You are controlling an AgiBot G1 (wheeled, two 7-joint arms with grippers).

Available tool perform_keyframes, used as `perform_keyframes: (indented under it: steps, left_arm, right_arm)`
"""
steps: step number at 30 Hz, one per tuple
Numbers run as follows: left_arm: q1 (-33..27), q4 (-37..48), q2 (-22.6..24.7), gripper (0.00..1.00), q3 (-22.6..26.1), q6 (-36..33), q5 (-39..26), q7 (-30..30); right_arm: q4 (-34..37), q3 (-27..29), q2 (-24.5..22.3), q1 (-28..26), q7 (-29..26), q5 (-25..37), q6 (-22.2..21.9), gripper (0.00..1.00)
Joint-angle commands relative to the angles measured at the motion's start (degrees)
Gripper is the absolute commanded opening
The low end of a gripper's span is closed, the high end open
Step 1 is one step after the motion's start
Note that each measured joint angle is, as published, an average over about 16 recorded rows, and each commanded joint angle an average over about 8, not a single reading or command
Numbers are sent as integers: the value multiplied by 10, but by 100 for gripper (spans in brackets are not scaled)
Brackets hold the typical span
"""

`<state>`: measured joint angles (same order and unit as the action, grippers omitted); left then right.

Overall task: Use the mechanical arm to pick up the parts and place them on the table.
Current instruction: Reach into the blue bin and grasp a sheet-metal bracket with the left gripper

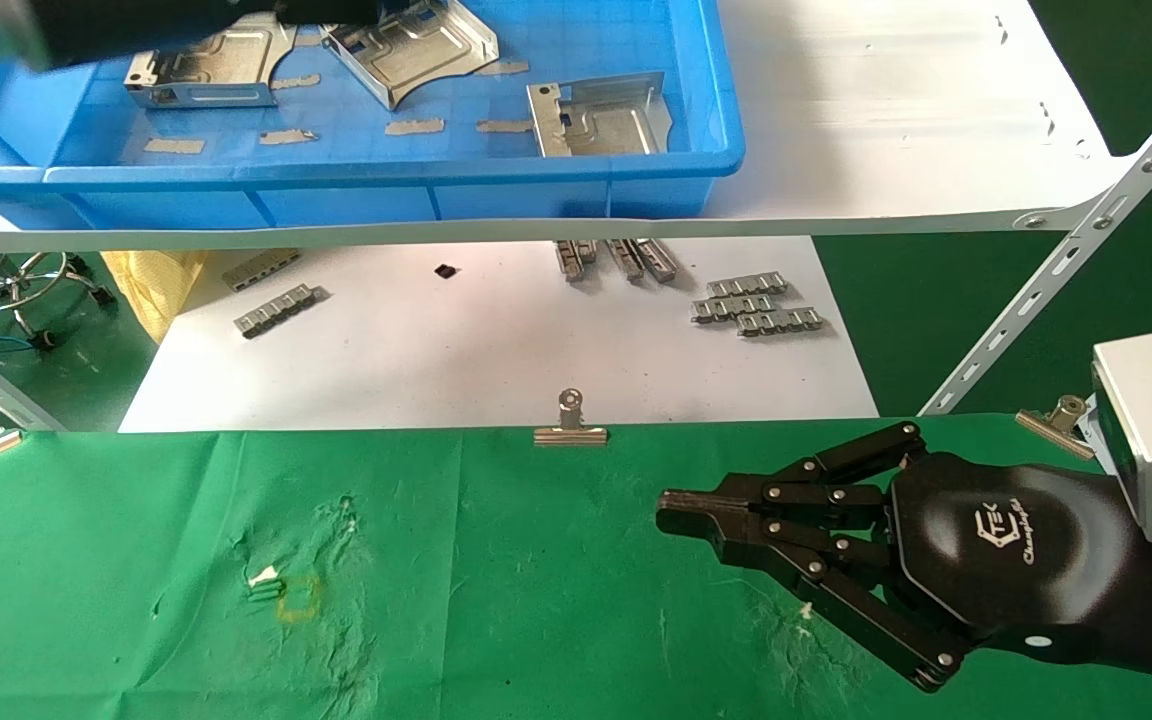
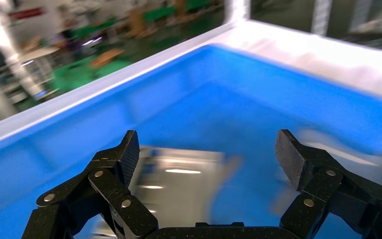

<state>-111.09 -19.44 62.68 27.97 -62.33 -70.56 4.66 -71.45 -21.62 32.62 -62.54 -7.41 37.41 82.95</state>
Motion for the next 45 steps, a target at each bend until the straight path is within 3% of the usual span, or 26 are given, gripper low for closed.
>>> perform_keyframes:
  steps: [1, 2, 4, 5, 9, 10, 12, 14, 45]
  left_arm:
    - [-30, 49, 27, 100, 10, 47, -24, -8]
    - [-40, 66, 37, 100, 14, 60, -33, -9]
    - [-56, 96, 54, 99, 23, 82, -47, -8]
    - [-63, 109, 62, 93, 27, 90, -54, -7]
    - [-81, 150, 87, 46, 43, 119, -77, -2]
    - [-84, 158, 92, 33, 46, 126, -81, 0]
    - [-88, 171, 101, 10, 51, 138, -89, 4]
    - [-90, 181, 108, 0, 55, 148, -96, 9]
    - [-95, 201, 119, 0, 71, 192, -119, 44]
  right_arm:
    - [0, 0, 0, 0, 0, 0, 0, 1]
    - [0, 0, 0, 0, 0, 0, 0, 6]
    - [0, 0, 0, 0, 0, 0, 0, 31]
    - [0, 0, 0, 0, 0, 0, 0, 43]
    - [0, 0, 0, 0, 0, 0, 0, 92]
    - [0, 0, 0, 0, 0, 0, 0, 100]
    - [0, 0, 0, 0, 0, 0, 0, 100]
    - [0, 0, 0, 0, 0, 0, 0, 100]
    - [0, 0, 0, 0, 0, 0, 0, 100]
